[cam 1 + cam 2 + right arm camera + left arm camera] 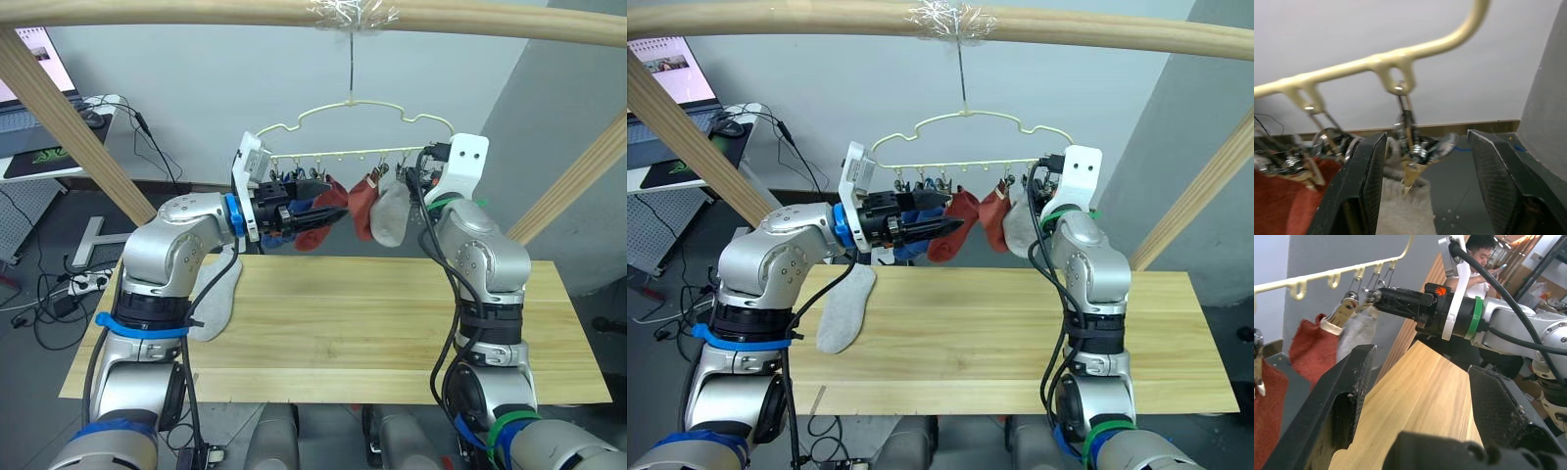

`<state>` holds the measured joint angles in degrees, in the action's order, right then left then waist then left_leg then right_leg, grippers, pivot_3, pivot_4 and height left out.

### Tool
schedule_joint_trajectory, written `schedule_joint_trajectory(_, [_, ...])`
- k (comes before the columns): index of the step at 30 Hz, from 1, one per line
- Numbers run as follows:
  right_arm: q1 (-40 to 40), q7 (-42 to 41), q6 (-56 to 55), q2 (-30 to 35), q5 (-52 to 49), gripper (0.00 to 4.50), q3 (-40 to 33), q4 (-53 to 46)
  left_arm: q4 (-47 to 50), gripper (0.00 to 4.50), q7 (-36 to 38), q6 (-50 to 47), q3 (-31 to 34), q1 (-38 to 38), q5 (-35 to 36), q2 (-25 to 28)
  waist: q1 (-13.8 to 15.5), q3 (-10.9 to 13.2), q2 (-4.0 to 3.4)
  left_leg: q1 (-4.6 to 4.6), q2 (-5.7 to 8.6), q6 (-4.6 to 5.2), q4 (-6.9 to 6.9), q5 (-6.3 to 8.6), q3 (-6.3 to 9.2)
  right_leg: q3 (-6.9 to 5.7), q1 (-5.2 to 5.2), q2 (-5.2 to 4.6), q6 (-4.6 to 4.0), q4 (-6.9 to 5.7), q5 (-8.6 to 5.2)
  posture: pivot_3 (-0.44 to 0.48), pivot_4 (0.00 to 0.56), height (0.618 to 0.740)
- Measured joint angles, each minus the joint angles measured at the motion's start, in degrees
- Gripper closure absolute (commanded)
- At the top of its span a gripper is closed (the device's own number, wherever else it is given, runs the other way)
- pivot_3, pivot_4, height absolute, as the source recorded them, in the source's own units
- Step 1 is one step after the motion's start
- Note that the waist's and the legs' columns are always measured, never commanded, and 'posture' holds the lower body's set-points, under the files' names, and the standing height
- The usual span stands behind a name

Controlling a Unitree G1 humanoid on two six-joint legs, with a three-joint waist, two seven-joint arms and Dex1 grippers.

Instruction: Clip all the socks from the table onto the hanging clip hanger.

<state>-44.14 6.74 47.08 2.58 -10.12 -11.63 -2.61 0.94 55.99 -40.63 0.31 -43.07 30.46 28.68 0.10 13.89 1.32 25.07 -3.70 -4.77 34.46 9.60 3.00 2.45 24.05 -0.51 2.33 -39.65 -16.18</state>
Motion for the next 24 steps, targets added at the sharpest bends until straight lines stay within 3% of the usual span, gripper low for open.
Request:
schedule_joint_trajectory(16, [-0.21,2.07,-0.38,2.65,0.92,1.77,-1.26,0.85,0.39,1.04,-0.39,0.11,0.00,0.02,-0.01,-0.07,0.01,0.00,0.00,0.00,0.00,0.00,0.00,0.00,0.00,0.00,0.00,0.00,0.00,0.00,0.00,0.164,0.212,0.740])
schedule_joint_trajectory(24, [-4.73,2.09,-0.52,1.21,-0.29,1.77,-2.12,3.70,0.40,1.04,-1.07,0.31,0.00,0.05,-0.04,-0.27,-0.01,0.00,0.00,0.00,0.00,0.00,-0.01,0.00,0.00,0.00,0.01,0.00,0.00,0.00,0.00,0.176,0.213,0.740])
